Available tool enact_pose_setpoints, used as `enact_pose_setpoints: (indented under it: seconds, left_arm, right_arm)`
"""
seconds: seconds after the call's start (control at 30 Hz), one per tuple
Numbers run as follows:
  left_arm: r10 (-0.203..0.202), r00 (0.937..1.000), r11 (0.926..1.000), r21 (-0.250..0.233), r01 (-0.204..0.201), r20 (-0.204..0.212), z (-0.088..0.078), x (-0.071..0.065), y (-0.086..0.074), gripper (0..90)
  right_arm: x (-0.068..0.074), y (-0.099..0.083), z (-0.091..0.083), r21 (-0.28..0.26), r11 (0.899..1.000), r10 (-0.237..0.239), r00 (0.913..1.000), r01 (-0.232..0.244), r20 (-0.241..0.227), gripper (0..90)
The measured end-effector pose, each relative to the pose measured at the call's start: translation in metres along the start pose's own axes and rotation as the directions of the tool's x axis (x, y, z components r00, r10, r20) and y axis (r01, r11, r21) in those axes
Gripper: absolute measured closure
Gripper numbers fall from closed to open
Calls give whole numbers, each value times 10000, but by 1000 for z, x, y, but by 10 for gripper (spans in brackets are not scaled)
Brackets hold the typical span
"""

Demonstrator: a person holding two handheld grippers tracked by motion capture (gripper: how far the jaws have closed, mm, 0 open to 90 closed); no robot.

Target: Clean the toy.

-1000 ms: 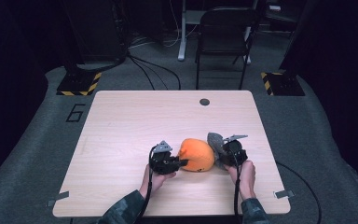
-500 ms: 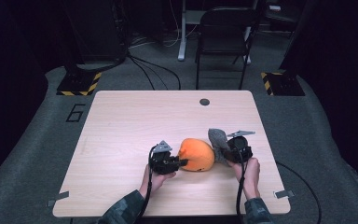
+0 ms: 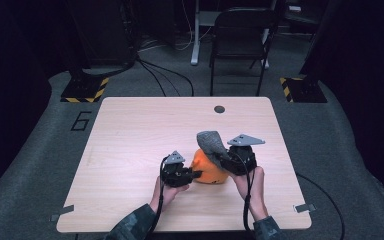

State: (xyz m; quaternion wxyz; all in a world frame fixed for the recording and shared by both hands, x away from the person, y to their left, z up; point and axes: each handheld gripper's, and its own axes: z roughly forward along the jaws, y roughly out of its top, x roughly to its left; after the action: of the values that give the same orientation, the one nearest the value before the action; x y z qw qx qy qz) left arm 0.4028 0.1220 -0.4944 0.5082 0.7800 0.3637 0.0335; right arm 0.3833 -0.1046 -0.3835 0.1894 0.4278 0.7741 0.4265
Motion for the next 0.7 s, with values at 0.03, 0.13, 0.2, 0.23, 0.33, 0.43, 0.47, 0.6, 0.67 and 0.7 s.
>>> enact_pose_setpoints:
  seconds: [0.03,0.13,0.2,0.23,0.33,0.43,0.47,0.6,0.67,0.7]
  left_arm:
    - [61,10000,10000,-13,-61,-23,0,0,0,746]
    - [118,9999,9999,13,-118,-74,0,-1,0,746]
    - [15,10000,10000,-89,-16,-64,1,-1,0,746]
    - [41,10000,10000,-25,-41,-23,0,0,0,746]
    - [10,10000,10000,60,-10,-29,0,0,0,746]
    - [16,10000,9999,131,-16,-18,0,2,-1,745]
    - [70,10000,9999,131,-70,-20,0,2,-1,745]
    - [102,9999,9998,142,-102,-6,1,1,-1,745]
    - [37,10000,9999,126,-37,2,1,1,-1,744]
    - [41,10000,9999,101,-41,34,1,1,-1,744]
  right_arm:
    - [2,0,1,-75,10000,-17,9999,16,-118,738]
    - [8,-1,8,-143,9999,74,9990,-80,-433,737]
    - [10,-4,13,-175,9997,168,9979,-179,-623,737]
    - [9,-6,17,-124,9996,252,9969,-262,-749,736]
    - [7,-11,27,159,9993,342,9967,-332,-731,735]
    - [2,-17,33,498,9980,411,9970,-379,-652,735]
    - [0,-18,33,610,9976,359,9974,-321,-624,735]
    - [-2,-18,31,867,9962,-25,9999,39,-170,733]
    - [-4,-19,30,990,9951,-70,10000,72,-18,733]
    - [-6,-20,30,1013,9947,-152,9999,149,17,733]
